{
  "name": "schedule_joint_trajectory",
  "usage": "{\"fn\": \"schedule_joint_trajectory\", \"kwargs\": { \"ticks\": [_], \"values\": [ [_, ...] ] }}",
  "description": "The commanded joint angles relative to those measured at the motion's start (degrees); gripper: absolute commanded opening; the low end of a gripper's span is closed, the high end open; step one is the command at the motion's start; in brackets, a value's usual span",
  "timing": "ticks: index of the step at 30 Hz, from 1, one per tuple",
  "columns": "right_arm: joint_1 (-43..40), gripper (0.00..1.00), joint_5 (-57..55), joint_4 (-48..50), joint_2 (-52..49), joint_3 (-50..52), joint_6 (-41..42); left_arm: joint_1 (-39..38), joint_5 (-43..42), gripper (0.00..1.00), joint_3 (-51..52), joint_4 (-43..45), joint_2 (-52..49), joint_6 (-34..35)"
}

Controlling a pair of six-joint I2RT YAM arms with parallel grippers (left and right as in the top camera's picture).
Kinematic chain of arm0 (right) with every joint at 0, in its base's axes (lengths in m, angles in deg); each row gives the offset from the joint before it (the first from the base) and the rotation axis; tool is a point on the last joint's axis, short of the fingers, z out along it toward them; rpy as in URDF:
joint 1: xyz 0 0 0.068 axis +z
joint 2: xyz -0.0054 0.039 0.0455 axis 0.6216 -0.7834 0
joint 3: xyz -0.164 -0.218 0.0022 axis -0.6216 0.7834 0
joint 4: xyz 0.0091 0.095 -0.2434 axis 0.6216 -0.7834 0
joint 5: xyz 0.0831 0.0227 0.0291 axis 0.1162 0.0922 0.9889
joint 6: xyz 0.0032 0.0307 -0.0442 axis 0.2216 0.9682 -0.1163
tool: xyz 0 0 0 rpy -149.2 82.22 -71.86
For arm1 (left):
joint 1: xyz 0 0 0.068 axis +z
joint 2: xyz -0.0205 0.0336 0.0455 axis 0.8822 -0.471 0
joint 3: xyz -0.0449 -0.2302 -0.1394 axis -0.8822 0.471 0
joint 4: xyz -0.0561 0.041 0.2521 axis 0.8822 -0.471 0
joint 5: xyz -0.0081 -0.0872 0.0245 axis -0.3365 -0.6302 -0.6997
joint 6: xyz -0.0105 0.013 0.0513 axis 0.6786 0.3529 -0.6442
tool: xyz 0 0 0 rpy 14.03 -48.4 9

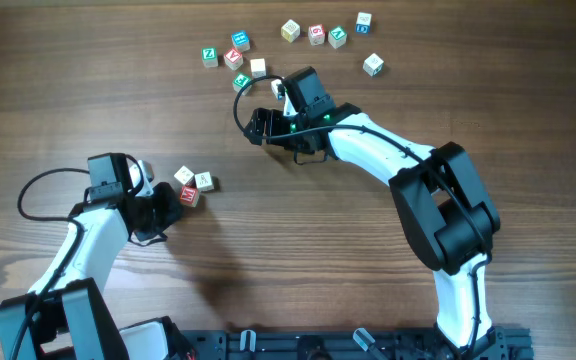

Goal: Form a circle

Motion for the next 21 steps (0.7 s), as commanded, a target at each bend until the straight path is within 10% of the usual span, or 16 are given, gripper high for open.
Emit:
{"fn": "schedule_joint_trajectory", "kwargs": {
  "ticks": [1, 21],
  "values": [
    [-1.0, 0.99, -5.5, -2.1, -4.0, 3.0, 0.9, 0.2, -2.3, 0.04, -0.4, 0.8, -0.5, -1.7],
    [-1.0, 0.99, -5.5, -2.1, -4.0, 3.0, 0.9, 0.2, -2.7, 0.04, -0.4, -2.7, -0.5, -1.4]
  ]
}}
